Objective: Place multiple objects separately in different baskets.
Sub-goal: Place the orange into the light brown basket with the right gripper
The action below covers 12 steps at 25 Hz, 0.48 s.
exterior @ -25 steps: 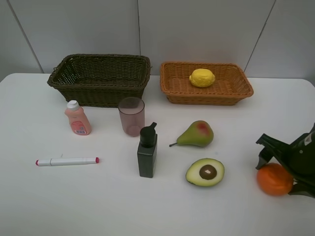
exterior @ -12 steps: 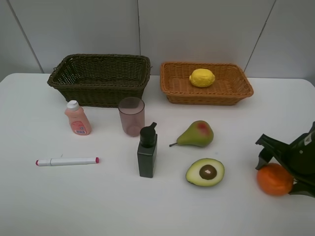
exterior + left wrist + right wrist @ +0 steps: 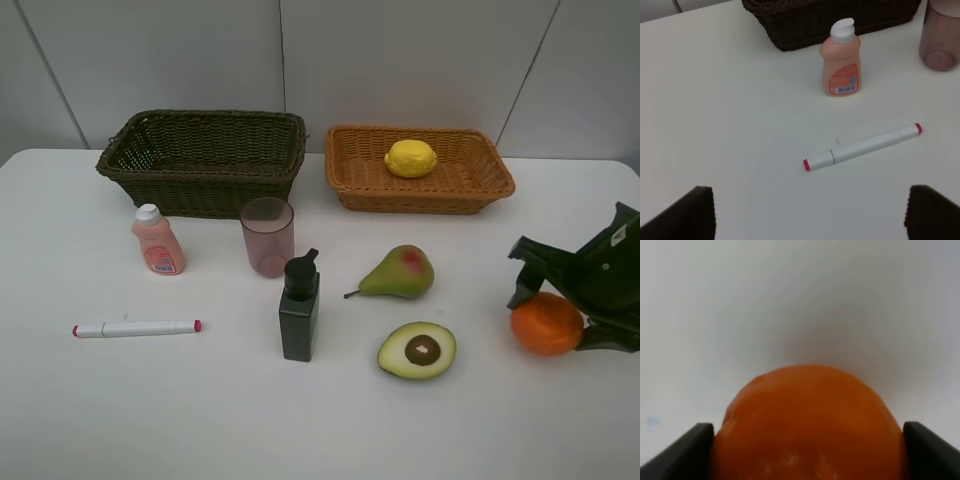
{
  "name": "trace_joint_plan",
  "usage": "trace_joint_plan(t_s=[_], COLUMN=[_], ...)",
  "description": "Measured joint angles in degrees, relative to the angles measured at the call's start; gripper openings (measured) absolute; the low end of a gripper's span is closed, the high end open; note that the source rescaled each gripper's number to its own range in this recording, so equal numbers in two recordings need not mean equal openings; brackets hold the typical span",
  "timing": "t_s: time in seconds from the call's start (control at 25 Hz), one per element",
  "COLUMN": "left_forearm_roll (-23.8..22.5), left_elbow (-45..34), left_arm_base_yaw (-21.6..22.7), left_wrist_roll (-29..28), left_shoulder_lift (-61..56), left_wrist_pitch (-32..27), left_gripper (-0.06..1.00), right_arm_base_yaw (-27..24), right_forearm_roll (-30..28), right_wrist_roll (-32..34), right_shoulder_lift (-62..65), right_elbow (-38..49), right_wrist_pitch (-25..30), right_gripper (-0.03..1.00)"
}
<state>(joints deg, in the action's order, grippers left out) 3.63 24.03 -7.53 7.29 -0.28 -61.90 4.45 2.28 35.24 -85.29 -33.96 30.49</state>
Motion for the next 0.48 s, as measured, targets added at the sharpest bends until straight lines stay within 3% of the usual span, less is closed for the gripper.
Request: trace_joint_plan(t_s=[0.48], left_forearm_roll=[0.0], left_elbow=[0.0], left_arm_base_yaw=[0.0], left_wrist_roll=[0.0], left_shoulder_lift=[0.0], left_wrist_pitch=[0.0], left_gripper=[1.00], right_arm_base_yaw=[0.0], right_forearm_roll=[0.0], right_wrist_roll=[-9.4], right_shoulder_lift=[-0.1], right_elbow=[-16.4], right_wrist_pitch=[10.0], right_gripper=[0.36])
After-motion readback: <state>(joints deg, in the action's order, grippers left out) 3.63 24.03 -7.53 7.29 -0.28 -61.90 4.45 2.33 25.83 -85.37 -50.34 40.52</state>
